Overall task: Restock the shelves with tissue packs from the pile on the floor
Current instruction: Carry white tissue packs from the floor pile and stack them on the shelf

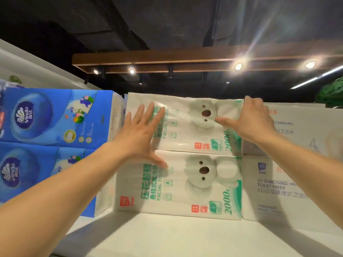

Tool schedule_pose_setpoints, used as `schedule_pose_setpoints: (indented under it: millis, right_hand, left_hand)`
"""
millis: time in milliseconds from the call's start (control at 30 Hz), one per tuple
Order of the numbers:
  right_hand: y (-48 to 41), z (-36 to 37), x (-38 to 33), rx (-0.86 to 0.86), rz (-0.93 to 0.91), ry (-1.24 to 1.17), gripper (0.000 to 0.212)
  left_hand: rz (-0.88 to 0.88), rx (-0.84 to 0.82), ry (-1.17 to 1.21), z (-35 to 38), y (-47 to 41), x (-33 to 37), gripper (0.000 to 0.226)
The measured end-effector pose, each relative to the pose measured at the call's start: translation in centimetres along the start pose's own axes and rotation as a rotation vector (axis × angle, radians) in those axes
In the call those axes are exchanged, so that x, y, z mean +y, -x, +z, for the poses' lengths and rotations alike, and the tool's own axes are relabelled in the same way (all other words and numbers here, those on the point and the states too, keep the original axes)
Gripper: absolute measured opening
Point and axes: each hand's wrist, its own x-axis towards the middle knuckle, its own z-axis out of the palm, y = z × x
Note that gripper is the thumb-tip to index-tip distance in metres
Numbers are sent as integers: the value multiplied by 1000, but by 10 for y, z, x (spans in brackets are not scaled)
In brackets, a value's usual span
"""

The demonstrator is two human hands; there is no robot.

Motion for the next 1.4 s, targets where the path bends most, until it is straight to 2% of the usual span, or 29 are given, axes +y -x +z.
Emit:
schedule_pose_setpoints:
  millis: [67, 167, 267, 533, 700, 800, 967, 1100, 1167, 1333, 1400]
  right_hand:
    - [10, -9, -7, 48, -182, 48, 115]
    - [25, -10, -13, -100, -437, 178, 116]
    - [35, 2, -16, -219, -463, 314, 121]
    - [64, -13, -27, -211, -476, 373, 112]
    - [122, -52, -45, -310, -445, 323, 99]
    - [173, -83, -57, -377, -411, 333, 99]
    - [262, -143, -55, -479, -318, 405, 138]
    - [326, -202, -44, -528, -237, 414, 122]
    - [359, -233, -33, -535, -193, 383, 121]
    - [443, -308, 26, -609, 84, 332, 94]
    - [479, -345, 60, -634, 189, 330, 76]
  left_hand:
    - [8, -37, -69, 13, 2, -4, 160]
    - [27, -8, -97, 17, 2, -6, 157]
    - [52, 7, -127, 19, 2, -6, 152]
    - [86, 4, -167, 4, 22, 3, 139]
    - [149, -59, -1, -33, 69, 24, 118]
    - [228, -96, 66, -55, 112, 42, 110]
    - [372, -149, 232, -82, 197, 75, 119]
    - [477, -194, 326, -102, 256, 111, 127]
    - [523, -234, 444, -115, 280, 134, 117]
    - [668, -406, 680, -134, 336, 217, 100]
    - [727, -490, 733, -140, 356, 266, 99]
